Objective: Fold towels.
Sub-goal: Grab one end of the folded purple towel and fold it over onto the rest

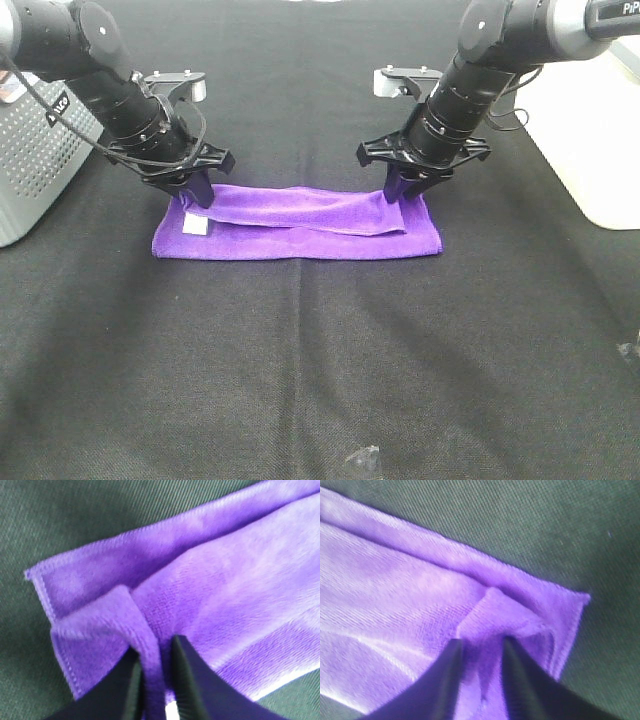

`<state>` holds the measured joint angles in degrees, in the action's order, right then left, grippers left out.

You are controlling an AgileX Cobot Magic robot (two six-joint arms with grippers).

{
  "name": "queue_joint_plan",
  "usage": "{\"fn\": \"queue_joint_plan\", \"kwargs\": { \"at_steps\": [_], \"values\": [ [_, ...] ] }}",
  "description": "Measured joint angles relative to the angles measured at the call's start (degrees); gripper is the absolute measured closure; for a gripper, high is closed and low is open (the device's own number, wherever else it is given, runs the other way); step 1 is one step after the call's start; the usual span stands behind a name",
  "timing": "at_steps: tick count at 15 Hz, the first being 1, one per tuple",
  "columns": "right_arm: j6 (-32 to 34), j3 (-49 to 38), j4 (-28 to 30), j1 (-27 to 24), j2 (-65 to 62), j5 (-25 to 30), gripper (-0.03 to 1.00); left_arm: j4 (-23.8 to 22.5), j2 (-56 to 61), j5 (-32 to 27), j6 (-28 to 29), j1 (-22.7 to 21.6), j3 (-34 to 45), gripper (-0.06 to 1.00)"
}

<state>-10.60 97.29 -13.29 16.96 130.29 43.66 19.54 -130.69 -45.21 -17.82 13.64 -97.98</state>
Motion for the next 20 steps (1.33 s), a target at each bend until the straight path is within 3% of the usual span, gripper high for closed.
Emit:
{"fn": "queue_joint_plan", "kwargs": {
  "at_steps": [3,5,8,10,15,18,20],
  "values": [
    [0.86,0.00,1.78,-0.17,0.34,0.86,0.59,-2.41,0.00,-1.32,0.17,0.00,0.00,0.52],
    [1.60,0.00,2.75,-0.17,0.63,0.92,0.58,-3.90,0.00,-1.78,0.74,0.00,0.00,0.42],
    [2.64,0.00,3.78,-0.17,0.63,0.92,0.48,-9.85,0.00,-2.75,6.59,0.00,0.00,0.28],
    [2.64,0.00,4.07,-0.17,0.63,0.92,0.41,-13.46,0.00,-4.76,10.26,0.00,-0.06,0.25],
    [4.47,0.00,7.56,-0.17,-0.86,2.81,0.40,-18.96,0.11,-14.73,11.23,0.00,-5.21,0.25],
    [5.67,0.00,8.65,-0.17,-4.93,6.25,0.40,-19.54,0.11,-19.31,10.77,-0.17,-8.25,0.25],
    [5.67,0.00,8.48,-0.17,-7.62,10.89,0.40,-16.79,0.11,-21.14,10.54,-2.06,-8.71,0.25]
  ]
}}
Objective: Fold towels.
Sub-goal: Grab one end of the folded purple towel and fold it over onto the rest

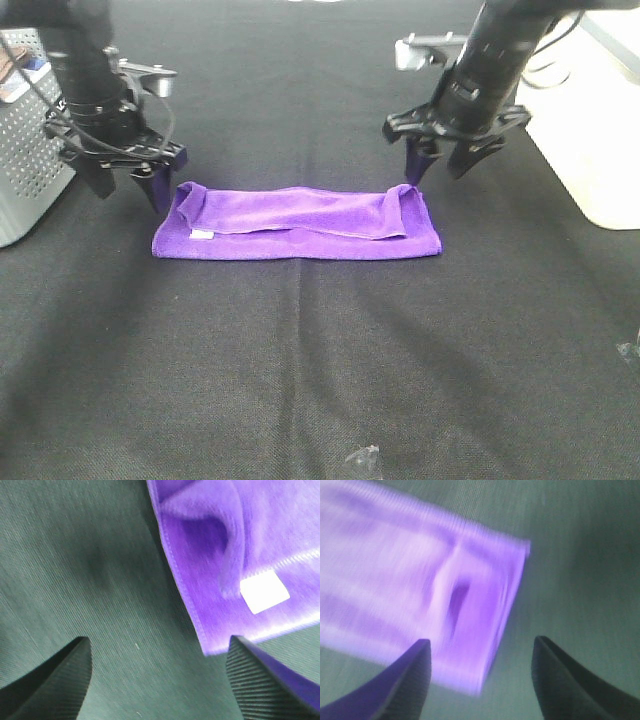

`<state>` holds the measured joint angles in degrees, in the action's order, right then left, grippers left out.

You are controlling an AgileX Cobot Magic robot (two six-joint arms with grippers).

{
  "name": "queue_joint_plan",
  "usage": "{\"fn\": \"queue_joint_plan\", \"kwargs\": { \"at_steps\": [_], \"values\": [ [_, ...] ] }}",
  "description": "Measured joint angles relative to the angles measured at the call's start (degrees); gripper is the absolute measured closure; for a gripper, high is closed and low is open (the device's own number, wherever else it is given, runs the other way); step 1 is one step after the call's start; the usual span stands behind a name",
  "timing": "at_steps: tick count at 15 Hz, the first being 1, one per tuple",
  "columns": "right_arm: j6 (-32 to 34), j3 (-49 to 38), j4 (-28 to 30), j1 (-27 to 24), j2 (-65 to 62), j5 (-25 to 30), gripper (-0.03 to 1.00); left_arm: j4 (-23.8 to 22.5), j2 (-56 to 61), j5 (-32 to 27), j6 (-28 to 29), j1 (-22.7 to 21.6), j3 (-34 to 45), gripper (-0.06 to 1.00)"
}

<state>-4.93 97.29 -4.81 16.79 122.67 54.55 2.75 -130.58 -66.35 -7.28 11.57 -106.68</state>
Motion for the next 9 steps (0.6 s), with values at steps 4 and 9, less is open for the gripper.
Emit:
{"fn": "queue_joint_plan", "kwargs": {
  "at_steps": [4,9],
  "values": [
    [0.00,0.11,-0.11,0.00,-4.01,7.22,0.40,20.28,0.00,-0.52,-11.06,-8.02,0.00,0.25],
    [0.46,0.17,-0.11,0.00,-5.61,9.74,0.40,29.85,0.00,-1.20,-16.39,-9.40,0.00,0.14]
  ]
}}
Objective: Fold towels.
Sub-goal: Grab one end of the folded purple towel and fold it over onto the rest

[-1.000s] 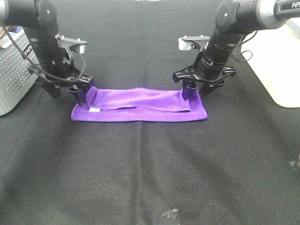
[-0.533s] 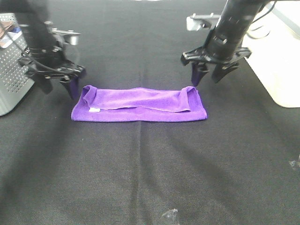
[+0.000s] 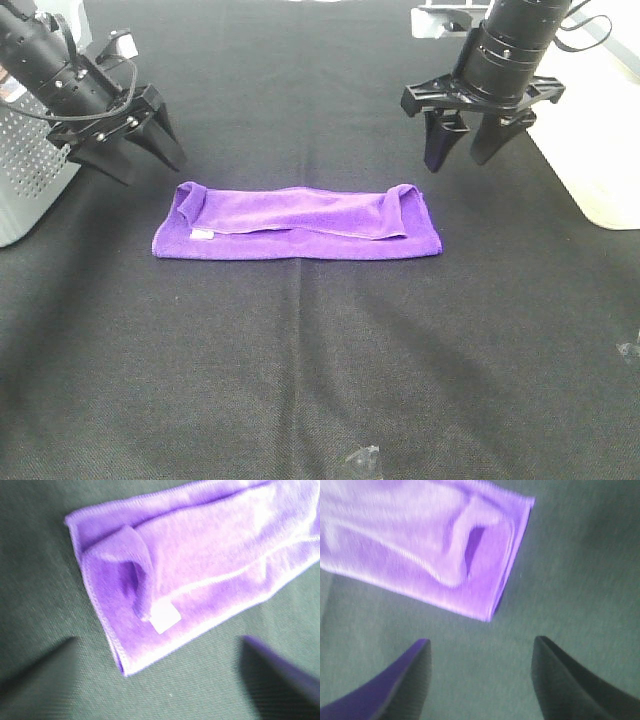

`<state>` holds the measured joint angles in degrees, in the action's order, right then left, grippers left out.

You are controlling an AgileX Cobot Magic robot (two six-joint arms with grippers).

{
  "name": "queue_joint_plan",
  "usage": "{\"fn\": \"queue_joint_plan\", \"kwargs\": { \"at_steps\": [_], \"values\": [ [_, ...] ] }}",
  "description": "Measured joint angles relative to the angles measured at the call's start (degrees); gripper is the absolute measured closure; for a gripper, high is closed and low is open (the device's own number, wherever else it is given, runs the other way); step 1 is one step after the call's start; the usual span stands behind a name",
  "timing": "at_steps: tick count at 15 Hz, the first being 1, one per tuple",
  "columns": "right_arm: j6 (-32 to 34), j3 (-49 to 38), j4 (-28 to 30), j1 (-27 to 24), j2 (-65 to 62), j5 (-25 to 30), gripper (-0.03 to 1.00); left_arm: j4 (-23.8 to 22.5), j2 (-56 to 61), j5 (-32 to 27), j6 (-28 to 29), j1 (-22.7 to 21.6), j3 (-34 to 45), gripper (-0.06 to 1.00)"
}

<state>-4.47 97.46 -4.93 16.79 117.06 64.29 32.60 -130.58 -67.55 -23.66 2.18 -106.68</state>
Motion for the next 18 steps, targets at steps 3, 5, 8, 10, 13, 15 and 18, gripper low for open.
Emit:
{"fn": "queue_joint_plan", "kwargs": {
  "at_steps": [3,5,8,10,13,15,18],
  "values": [
    [1.26,0.00,0.34,0.00,0.00,3.27,0.40,-1.15,0.00,0.34,1.83,0.00,0.00,-0.03],
    [1.38,0.00,0.29,0.00,0.00,4.47,0.40,-1.83,-1.32,1.15,2.46,0.00,-0.17,-0.04],
    [1.43,0.00,0.17,0.00,0.00,5.27,0.40,-1.38,-5.44,1.72,1.95,0.00,-0.17,-0.04],
    [1.49,0.00,0.17,0.00,0.00,5.27,0.40,-0.52,-7.62,1.78,1.32,0.00,-0.17,-0.04],
    [1.49,0.00,0.11,0.00,0.00,5.27,0.40,-0.17,-7.91,2.29,1.26,0.00,-0.23,-0.04],
    [1.49,0.00,0.11,0.00,0.00,5.27,0.40,0.29,-8.14,2.35,1.55,0.00,-0.23,-0.04],
    [1.49,0.00,0.11,0.00,0.00,5.27,0.40,2.58,-9.45,2.01,1.60,0.23,-1.03,-0.04]
  ]
}}
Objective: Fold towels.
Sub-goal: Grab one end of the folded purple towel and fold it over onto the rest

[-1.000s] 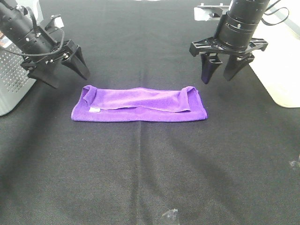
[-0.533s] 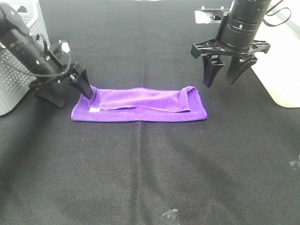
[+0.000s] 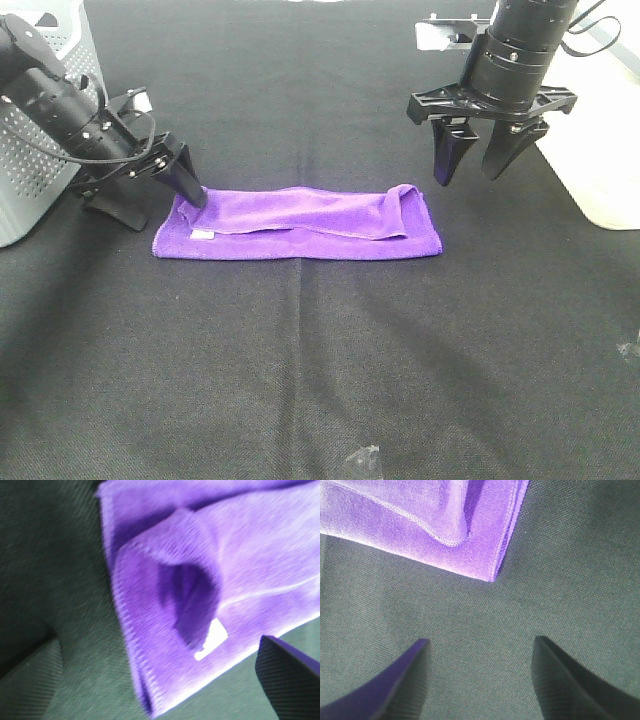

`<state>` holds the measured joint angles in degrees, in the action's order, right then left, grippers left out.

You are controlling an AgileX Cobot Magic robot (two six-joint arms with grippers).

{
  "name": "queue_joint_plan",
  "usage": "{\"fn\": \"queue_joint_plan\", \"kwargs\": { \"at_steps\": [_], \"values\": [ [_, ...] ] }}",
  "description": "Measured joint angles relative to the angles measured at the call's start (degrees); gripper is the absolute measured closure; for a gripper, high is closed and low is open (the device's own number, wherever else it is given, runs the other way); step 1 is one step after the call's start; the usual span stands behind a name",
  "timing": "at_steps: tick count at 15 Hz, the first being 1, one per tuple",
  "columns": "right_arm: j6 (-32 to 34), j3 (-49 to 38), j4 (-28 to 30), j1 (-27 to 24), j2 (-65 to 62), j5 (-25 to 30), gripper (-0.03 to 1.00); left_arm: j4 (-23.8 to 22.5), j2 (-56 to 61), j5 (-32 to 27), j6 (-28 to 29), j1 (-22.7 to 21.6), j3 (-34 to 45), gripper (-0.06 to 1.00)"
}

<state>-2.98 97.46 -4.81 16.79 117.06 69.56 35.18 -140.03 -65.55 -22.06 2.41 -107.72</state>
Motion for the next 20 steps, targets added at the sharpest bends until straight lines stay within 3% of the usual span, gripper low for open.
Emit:
{"fn": "queue_joint_plan", "kwargs": {
  "at_steps": [4,6,8,11,12,15,18,20],
  "values": [
    [0.00,0.00,-0.92,0.00,0.00,0.23,0.40,1.26,-1.43,1.43,0.06,4.98,-0.92,0.02],
    [0.00,0.00,-0.97,0.00,0.00,0.23,0.40,2.29,-2.18,1.66,1.03,6.25,-1.32,0.17],
    [0.00,0.00,-0.97,0.00,0.00,0.23,0.40,2.18,-2.58,2.18,2.06,6.30,-1.32,0.37],
    [0.00,0.00,-0.97,0.00,0.00,0.23,0.40,0.29,-3.72,0.57,2.35,6.47,-2.69,0.79],
    [0.00,0.00,-0.97,0.00,0.00,0.23,0.40,-0.74,-4.13,-0.23,2.29,6.53,-3.72,0.87],
    [0.00,0.00,-0.97,0.00,0.00,0.23,0.40,-9.85,-5.21,-3.72,3.32,7.39,-10.26,0.90],
    [-0.06,0.00,-0.97,0.00,-0.40,0.23,0.40,-20.80,-3.32,-3.72,5.39,6.88,-11.52,0.90],
    [-0.11,0.00,-0.97,0.00,-0.69,0.23,0.40,-25.15,0.17,-3.72,5.56,6.07,-11.57,0.90]
  ]
}}
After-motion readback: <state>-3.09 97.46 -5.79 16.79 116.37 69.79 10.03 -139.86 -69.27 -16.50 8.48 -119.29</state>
